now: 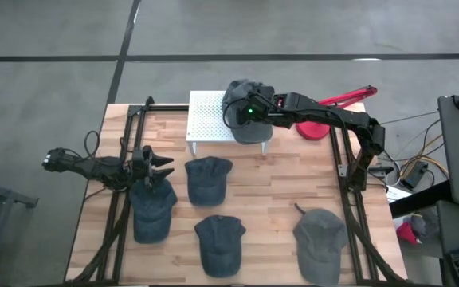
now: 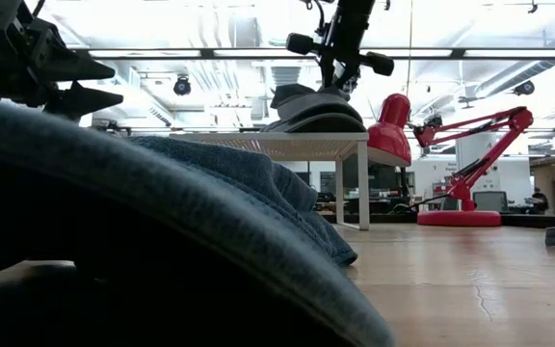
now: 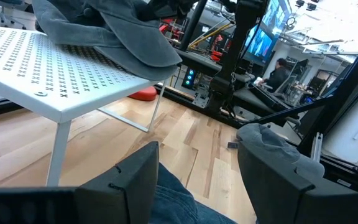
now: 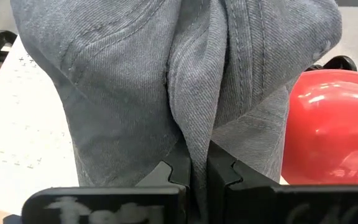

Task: Pick & Place hat
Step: Stack the top gray cap on the gray cap on the shelf

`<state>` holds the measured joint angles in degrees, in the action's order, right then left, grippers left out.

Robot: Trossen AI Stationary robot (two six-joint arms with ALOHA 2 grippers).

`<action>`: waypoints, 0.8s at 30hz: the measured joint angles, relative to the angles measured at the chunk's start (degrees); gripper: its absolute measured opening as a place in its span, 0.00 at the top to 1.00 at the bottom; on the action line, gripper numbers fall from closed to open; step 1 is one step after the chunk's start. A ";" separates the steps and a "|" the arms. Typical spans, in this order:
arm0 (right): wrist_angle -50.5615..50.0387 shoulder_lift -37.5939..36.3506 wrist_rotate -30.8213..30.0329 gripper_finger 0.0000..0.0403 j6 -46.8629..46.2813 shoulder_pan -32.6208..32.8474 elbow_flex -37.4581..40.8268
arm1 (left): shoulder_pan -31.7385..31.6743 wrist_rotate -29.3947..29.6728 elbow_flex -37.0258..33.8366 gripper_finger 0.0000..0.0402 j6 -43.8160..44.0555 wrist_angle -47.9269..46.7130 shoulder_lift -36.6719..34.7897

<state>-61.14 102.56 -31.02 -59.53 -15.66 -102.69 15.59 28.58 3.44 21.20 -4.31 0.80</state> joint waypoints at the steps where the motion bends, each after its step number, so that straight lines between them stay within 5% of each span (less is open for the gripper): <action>1: 0.00 0.00 0.00 0.96 0.07 0.00 0.00 | -0.01 0.00 0.00 0.45 -0.01 0.02 0.00; 24: 0.14 -3.01 1.47 0.57 1.22 -0.26 0.00 | -0.01 0.00 0.00 0.45 0.01 0.01 -0.01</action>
<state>-61.00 99.55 -29.56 -58.31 -15.92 -102.69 15.58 28.58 3.44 21.21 -4.30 0.79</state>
